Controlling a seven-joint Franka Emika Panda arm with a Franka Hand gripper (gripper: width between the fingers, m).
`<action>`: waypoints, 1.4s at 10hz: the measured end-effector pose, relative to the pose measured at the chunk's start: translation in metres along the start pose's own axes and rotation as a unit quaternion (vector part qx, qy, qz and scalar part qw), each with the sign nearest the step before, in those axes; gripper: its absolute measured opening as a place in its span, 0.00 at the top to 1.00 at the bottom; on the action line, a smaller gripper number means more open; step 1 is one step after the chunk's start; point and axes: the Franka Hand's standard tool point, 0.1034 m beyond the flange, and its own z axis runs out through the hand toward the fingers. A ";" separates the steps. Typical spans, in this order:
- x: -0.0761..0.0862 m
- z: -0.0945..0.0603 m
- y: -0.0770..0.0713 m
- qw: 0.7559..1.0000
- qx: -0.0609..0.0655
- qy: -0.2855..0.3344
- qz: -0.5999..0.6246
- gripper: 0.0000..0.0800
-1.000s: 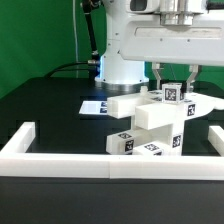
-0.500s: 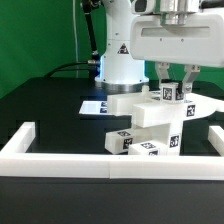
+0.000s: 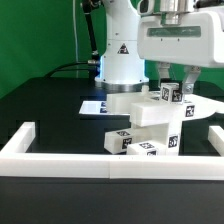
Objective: Assemble chair
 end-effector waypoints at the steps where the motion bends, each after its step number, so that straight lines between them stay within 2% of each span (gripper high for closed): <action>1: 0.000 0.000 -0.001 1.000 0.000 0.000 -0.013 0.25; 3: -0.002 -0.001 -0.002 0.996 0.001 0.001 -0.090 0.19; 6: -0.001 0.000 -0.001 0.976 0.000 0.003 -0.220 0.19; 11: 0.004 0.001 -0.002 0.896 0.004 0.025 -0.443 0.19; 14: 0.010 0.000 0.000 0.859 0.001 0.026 -0.511 0.19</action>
Offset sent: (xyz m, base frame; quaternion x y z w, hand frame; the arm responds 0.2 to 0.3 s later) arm 0.0000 0.0000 0.0000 0.0000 0.0000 -0.1938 0.9810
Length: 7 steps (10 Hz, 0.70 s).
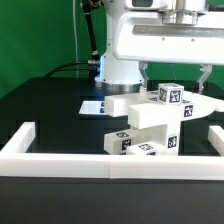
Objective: Assemble chair
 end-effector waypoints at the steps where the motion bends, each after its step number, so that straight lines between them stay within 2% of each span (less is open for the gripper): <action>1: 0.000 0.000 0.002 0.999 -0.004 -0.001 -0.041 0.19; 3: 0.000 0.000 0.004 0.997 -0.007 -0.001 -0.072 0.51; 4: 0.000 0.000 0.004 0.997 -0.007 -0.001 -0.072 0.51; 5: 0.000 0.000 0.004 0.998 -0.007 -0.001 -0.068 0.65; 7: 0.000 0.000 0.004 0.999 -0.007 -0.001 -0.052 0.65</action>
Offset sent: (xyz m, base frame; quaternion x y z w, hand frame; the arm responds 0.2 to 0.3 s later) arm 0.0000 0.0000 0.0000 0.0000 0.0000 0.0000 1.0000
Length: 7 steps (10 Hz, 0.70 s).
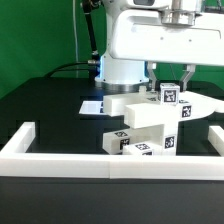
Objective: Assemble chair
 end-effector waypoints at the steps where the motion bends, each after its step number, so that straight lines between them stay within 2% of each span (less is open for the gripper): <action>1: 0.000 0.000 0.000 0.999 0.000 0.000 0.036 0.65; 3: 0.000 0.000 0.000 0.993 0.000 0.000 0.114 0.65; 7: 0.001 -0.001 0.001 0.965 0.000 0.001 0.262 0.64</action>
Offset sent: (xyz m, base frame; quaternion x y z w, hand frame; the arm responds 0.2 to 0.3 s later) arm 0.0000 0.0000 0.0000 0.0000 0.0000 0.1938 0.9810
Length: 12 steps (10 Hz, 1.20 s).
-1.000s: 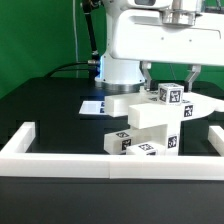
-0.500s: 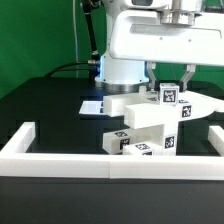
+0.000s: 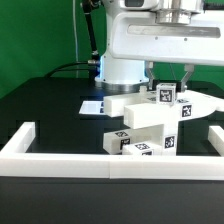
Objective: Assemble chair
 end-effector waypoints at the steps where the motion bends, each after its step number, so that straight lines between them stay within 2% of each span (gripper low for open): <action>1: 0.000 0.000 0.000 1.000 0.000 0.000 0.029 0.64; 7: 0.002 -0.001 0.000 0.984 0.001 0.002 0.180 0.64; 10: 0.004 -0.002 0.000 0.966 0.002 0.003 0.257 0.64; 12: 0.005 -0.003 0.000 0.946 0.005 0.002 0.326 0.64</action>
Offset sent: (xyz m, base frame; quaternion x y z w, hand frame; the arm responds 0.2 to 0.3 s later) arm 0.0000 0.0000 0.0000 0.0000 0.0000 0.1296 0.9916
